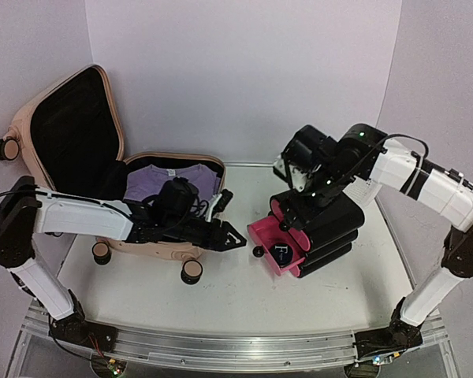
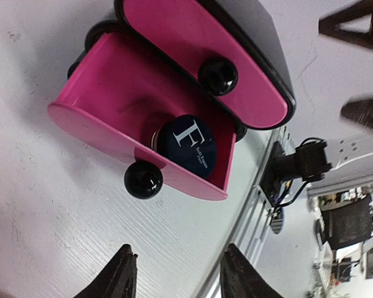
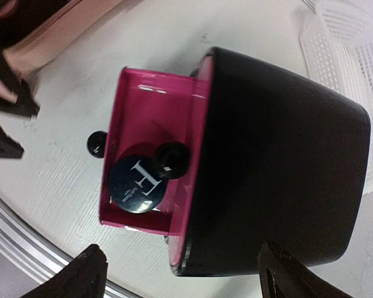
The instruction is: Open, take out, and arrange the luggage
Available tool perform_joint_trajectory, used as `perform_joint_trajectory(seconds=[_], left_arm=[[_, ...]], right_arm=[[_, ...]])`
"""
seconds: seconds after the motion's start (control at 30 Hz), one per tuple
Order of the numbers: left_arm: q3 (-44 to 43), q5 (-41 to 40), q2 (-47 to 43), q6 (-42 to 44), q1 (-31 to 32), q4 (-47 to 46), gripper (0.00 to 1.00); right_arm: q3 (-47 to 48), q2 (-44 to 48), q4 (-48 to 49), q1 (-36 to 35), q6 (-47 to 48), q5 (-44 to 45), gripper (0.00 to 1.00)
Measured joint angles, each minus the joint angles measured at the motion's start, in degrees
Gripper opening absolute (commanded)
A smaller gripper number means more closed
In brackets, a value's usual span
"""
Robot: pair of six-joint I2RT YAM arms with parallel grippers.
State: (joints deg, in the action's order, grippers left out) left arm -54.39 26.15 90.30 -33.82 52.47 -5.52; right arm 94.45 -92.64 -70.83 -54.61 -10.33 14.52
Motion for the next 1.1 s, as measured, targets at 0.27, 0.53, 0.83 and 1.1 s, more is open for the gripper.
perform_joint_trajectory(seconds=[0.27,0.53,0.83,1.1], left_arm=[[-9.7,-2.6,14.7,1.2,3.2,1.6,0.20],[-16.4,-2.1,20.4,1.4,3.3,2.9,0.18],[-27.2,1.1,27.7,1.0,3.3,3.1,0.20],[-32.4,3.4,32.1,2.0,3.0,3.3,0.50]], right_arm=[[-6.4,3.2,5.1,20.6,-5.9,-13.3,0.67],[-10.9,3.4,8.6,23.1,-7.8,-19.1,0.57],[-18.7,7.4,21.5,23.1,-12.1,-22.7,0.56],[-21.0,8.4,26.5,23.1,-14.6,-25.2,0.57]])
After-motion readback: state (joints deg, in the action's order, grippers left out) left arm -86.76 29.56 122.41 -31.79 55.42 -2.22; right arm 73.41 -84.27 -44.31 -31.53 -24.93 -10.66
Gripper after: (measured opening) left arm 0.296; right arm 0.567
